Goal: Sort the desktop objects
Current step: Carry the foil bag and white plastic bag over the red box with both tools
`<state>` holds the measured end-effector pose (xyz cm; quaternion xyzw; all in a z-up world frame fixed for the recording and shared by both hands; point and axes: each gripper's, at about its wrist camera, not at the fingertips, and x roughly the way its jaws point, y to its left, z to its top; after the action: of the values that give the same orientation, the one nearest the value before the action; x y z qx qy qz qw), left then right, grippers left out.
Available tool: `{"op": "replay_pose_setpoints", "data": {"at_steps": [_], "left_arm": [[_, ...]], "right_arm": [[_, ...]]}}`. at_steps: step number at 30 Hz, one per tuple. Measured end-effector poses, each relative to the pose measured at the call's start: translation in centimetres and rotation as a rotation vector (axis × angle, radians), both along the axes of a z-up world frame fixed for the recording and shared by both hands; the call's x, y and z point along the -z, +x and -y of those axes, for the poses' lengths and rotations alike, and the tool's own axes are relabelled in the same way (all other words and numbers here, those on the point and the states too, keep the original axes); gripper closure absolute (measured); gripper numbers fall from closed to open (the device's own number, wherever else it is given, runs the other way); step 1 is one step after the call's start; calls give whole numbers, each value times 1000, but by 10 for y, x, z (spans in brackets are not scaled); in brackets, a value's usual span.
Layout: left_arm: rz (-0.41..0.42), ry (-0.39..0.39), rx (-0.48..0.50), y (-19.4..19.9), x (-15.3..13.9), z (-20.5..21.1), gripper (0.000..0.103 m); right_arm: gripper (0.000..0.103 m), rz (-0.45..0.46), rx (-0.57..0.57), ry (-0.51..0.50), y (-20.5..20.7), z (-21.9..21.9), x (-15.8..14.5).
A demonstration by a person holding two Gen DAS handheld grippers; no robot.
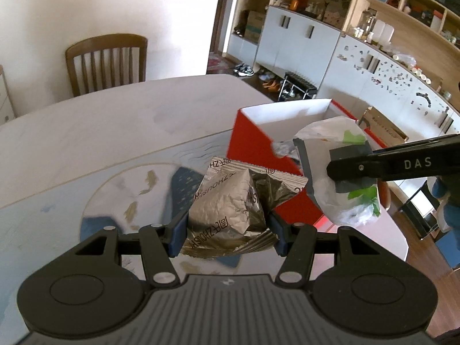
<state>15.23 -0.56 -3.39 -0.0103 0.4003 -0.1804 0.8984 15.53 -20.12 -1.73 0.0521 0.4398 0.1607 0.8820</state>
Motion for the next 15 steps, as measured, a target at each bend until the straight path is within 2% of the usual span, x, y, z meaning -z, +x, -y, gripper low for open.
{"op": "replay_pose_setpoints", "data": {"at_steps": [15], "left_arm": [[35,31,44,12,-7,66,47]], "right_arm": [[68,39,47,-7,8,65,-6]]}}
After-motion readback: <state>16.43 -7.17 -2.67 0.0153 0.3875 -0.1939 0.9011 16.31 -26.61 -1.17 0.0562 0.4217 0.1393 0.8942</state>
